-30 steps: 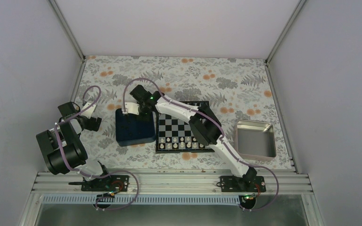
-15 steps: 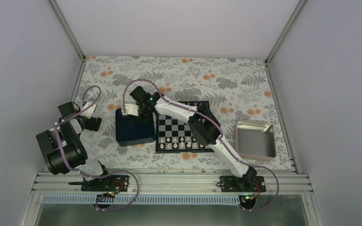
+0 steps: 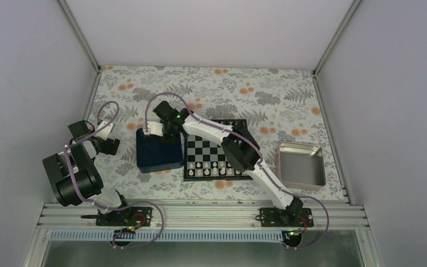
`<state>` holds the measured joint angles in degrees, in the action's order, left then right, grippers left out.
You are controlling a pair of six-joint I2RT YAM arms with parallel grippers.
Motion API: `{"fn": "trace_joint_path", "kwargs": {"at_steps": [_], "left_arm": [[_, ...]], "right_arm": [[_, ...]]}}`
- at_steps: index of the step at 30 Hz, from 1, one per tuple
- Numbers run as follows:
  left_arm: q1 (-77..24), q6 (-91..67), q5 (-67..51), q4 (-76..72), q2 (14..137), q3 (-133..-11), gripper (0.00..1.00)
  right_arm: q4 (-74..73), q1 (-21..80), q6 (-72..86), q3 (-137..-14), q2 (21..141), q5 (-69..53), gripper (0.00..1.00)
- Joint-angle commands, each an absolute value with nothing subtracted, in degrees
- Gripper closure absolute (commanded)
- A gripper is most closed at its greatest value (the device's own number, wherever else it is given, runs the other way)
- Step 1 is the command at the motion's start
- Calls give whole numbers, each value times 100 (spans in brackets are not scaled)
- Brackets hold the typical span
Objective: Set up the chess pieces on the board
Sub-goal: Pick up the chess piece from the storage box, then place the chess piece on the chessboard.
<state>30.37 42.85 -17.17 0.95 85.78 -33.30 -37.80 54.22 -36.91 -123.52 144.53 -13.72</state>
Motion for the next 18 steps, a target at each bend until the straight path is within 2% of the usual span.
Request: {"fn": "trace_joint_path", "kwargs": {"at_steps": [1,12,18], "left_arm": [[3060,4397,-1767,316,8682,-3284,0],[3060,4386,-1775,342,8694,-3304,0],[3061,4373,-1769,376,8664,-3313,0]], "right_arm": [[-3771,5331,-3526,-12296,14096,-1578,96],[-3641,4780,-3281,-10494,11880,-1924,96],[-3913,4554,-3389,-9813,11276,-1724,96]]}}
